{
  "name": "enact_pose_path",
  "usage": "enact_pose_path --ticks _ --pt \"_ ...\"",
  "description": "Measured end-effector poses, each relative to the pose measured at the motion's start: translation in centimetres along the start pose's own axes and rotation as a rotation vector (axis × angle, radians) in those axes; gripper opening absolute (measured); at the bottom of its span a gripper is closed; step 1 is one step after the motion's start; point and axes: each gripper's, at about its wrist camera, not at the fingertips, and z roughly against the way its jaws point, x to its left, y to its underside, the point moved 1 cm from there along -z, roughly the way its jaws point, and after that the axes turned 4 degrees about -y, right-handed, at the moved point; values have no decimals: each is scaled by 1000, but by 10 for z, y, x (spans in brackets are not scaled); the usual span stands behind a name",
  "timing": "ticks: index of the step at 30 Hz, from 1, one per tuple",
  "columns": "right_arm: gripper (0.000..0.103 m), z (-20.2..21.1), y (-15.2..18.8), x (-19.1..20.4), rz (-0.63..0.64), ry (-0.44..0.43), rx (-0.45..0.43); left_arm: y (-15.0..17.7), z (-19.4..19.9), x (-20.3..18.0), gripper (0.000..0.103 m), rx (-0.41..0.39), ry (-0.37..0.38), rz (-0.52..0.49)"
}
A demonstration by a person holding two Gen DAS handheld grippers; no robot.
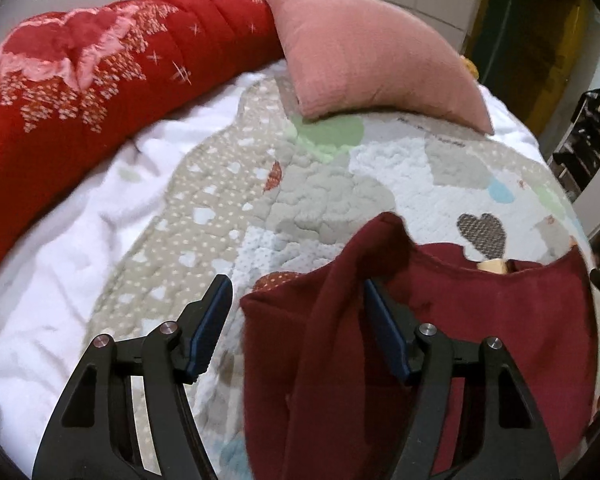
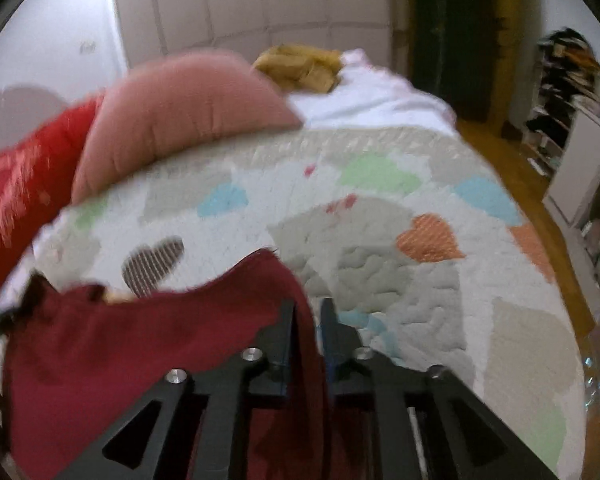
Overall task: Fold small clothes
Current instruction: 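Open both grippers and release the folded hem onto the sweater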
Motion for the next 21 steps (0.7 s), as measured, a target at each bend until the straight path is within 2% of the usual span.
enact_pose_path --ticks 2,3,6,10,12,13,15,19,21 --pt "31 20 3 3 -43 -47 -51 1 9 -4 68 -13 20 -21" --pt "31 27 4 8 -41 -100 -55 3 15 -7 68 -24 36 -33" --pt "31 24 11 44 67 -238 42 8 22 -20 68 -34 79 -48" --pt "31 15 16 88 203 -276 61 19 16 -38 68 -8 107 -81" --pt "32 3 18 106 242 -304 100 27 10 -43 68 -5 84 -111" --pt "32 -5 21 113 257 -305 128 31 4 -45 68 -5 58 -132" --pt "32 -29 33 126 313 -220 181 35 -7 -44 70 0 44 -129" --pt "32 -64 37 128 308 -90 127 31 -21 -32 73 34 65 -50" --pt "32 -72 32 123 276 -79 142 31 -21 -31 73 36 68 -43"
